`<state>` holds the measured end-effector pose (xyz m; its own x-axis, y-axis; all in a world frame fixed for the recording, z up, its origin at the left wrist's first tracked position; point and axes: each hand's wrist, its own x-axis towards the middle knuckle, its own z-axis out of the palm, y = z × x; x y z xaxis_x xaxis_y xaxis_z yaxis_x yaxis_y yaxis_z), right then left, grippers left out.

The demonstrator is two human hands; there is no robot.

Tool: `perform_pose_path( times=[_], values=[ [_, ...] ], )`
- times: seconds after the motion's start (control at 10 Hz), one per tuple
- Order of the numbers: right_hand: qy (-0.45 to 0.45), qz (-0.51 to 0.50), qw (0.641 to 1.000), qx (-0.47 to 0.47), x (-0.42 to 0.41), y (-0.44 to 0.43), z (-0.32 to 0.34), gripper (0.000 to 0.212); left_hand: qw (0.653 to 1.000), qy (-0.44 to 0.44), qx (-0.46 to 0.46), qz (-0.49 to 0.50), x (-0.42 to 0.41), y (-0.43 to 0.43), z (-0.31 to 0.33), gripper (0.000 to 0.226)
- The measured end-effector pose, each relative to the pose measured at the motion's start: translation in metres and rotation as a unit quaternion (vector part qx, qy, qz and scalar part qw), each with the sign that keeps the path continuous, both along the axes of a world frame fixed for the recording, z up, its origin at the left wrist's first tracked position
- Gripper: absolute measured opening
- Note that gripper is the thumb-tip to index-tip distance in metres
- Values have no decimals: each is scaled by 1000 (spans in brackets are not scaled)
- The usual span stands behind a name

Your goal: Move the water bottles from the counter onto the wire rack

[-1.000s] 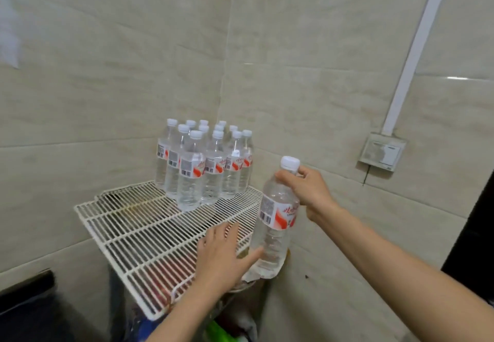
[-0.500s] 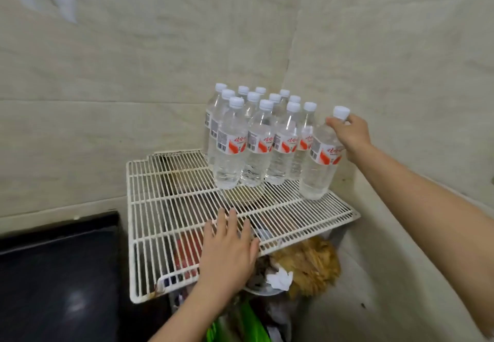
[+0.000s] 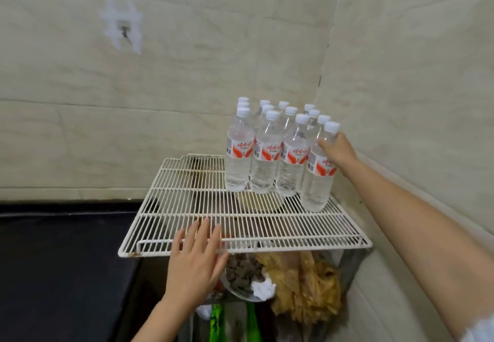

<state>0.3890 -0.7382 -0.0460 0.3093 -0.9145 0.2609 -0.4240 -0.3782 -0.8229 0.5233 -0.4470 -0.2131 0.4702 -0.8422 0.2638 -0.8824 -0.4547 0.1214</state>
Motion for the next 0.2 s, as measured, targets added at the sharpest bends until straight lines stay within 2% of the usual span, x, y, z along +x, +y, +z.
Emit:
perform_pose_path(
  times=[0.1,0.2],
  values=[
    [30,3,999,-14,-7,-10,-9,57,999,-42,-30,15,-2,3,-6,60],
    [-16,-51,999,-9,-19,18,11,71,999,-38,-21,31,-8,2,-9,61]
  ],
)
